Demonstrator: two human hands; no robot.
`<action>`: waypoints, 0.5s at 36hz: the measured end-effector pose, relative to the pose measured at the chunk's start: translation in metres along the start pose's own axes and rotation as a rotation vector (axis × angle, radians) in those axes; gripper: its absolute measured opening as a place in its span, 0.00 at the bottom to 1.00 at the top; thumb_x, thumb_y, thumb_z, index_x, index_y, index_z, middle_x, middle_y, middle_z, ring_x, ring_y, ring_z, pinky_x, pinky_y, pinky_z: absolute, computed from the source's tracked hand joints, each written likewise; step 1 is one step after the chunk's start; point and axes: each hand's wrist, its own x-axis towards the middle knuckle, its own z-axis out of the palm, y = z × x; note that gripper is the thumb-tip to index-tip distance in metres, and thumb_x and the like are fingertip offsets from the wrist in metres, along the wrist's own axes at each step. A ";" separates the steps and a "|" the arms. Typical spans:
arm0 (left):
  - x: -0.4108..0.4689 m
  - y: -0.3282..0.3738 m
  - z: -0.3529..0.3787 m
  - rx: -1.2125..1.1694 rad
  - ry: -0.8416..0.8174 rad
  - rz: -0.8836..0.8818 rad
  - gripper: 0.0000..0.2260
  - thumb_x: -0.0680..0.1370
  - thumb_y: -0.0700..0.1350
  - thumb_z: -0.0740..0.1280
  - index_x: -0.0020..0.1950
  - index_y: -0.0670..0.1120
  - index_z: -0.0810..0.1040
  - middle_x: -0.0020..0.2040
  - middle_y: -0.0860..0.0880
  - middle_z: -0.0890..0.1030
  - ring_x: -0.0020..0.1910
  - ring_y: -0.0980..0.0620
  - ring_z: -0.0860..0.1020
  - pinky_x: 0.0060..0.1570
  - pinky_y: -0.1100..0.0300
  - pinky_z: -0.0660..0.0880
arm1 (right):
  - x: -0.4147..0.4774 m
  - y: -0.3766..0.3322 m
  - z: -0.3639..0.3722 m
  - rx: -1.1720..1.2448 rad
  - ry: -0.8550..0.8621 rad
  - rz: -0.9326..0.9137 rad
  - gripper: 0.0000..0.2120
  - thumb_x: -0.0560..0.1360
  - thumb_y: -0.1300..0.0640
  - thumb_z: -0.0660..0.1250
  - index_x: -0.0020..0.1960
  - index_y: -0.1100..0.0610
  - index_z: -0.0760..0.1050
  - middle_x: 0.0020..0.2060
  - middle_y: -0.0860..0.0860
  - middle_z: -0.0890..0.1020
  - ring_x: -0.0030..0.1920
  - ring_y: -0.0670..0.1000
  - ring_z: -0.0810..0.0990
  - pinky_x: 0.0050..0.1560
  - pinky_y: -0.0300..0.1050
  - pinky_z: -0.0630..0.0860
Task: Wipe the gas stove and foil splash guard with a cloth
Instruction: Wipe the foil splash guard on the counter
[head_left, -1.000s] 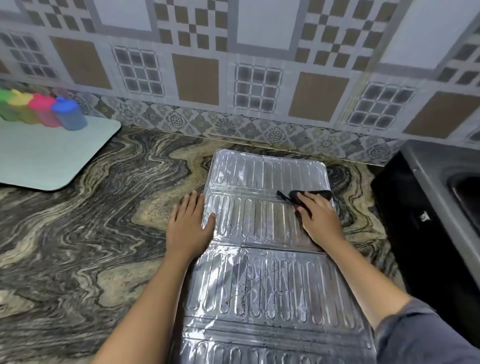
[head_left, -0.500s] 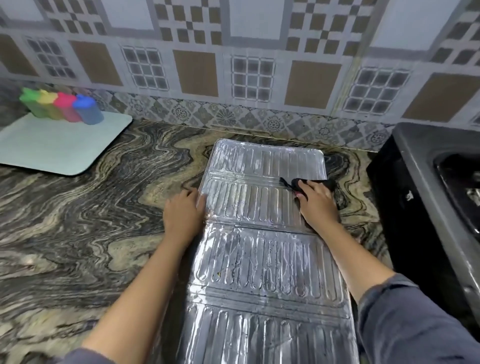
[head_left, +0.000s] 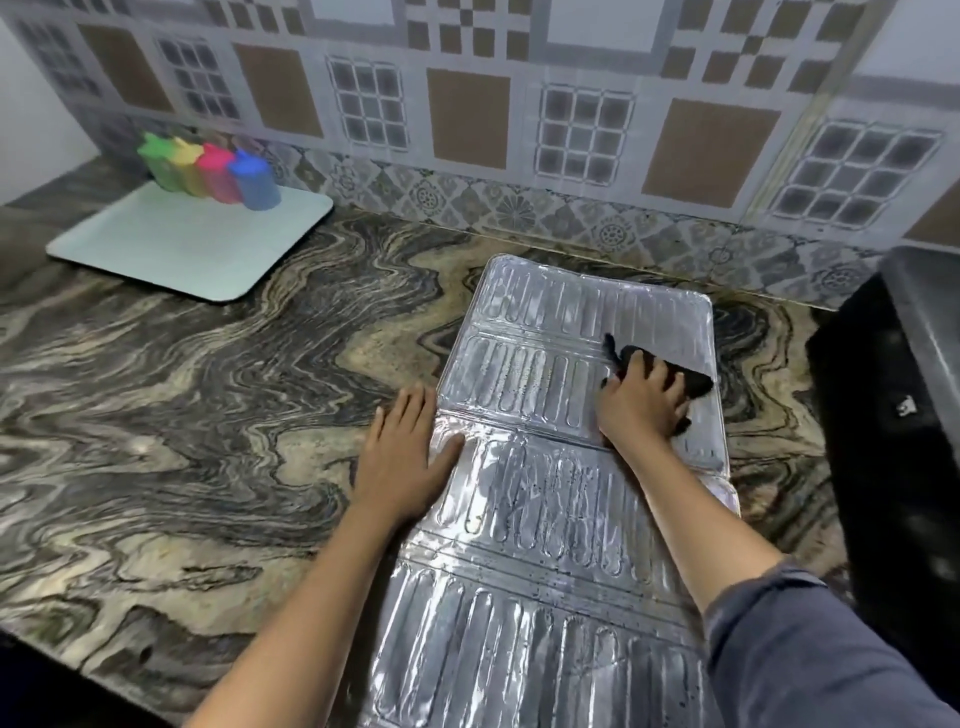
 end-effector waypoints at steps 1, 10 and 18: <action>0.000 0.000 0.000 0.002 0.003 0.002 0.37 0.73 0.68 0.37 0.77 0.49 0.43 0.78 0.52 0.44 0.77 0.56 0.43 0.73 0.55 0.40 | -0.001 -0.007 0.004 0.003 -0.003 -0.019 0.25 0.79 0.52 0.55 0.74 0.55 0.56 0.74 0.56 0.56 0.74 0.62 0.50 0.73 0.59 0.46; 0.002 -0.003 0.004 -0.022 0.019 -0.003 0.35 0.74 0.67 0.40 0.77 0.50 0.43 0.78 0.53 0.43 0.76 0.56 0.41 0.74 0.56 0.40 | -0.010 -0.081 0.043 0.023 -0.046 -0.251 0.23 0.79 0.53 0.55 0.73 0.53 0.59 0.73 0.55 0.59 0.74 0.61 0.51 0.73 0.59 0.48; 0.002 -0.001 0.006 -0.033 0.041 -0.012 0.36 0.73 0.66 0.38 0.77 0.50 0.44 0.78 0.53 0.43 0.76 0.57 0.41 0.75 0.55 0.41 | -0.013 -0.108 0.060 -0.051 -0.204 -0.816 0.22 0.80 0.50 0.54 0.73 0.46 0.61 0.73 0.49 0.63 0.74 0.56 0.56 0.72 0.52 0.54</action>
